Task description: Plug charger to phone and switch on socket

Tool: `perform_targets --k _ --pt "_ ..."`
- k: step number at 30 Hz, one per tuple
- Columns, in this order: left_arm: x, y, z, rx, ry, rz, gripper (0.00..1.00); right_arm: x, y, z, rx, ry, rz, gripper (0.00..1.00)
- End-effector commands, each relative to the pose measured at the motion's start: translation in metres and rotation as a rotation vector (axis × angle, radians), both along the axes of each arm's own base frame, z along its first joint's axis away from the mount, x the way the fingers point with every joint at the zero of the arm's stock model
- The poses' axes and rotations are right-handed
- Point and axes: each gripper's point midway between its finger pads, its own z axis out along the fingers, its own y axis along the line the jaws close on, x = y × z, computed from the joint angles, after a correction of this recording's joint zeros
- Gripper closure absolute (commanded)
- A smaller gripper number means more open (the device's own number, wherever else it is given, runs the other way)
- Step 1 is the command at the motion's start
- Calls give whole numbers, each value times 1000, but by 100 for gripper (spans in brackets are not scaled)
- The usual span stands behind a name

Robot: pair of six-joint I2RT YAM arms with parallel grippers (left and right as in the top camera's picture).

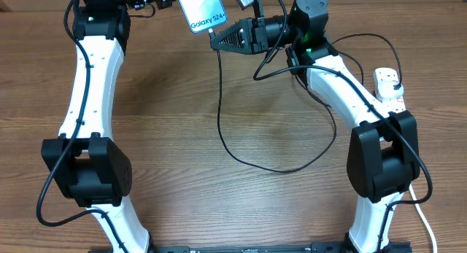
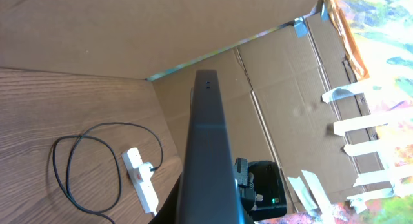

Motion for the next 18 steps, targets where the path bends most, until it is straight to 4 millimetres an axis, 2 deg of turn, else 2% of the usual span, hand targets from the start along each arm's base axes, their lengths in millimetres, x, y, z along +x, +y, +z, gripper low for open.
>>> perform_targets --k 1,18 --pt "-13 -1 19 3 -60 -41 96 -6 -4 28 24 -61 -14 96" --pt "-13 0 19 2 -57 -37 96 -3 -4 28 27 -61 -29 96"
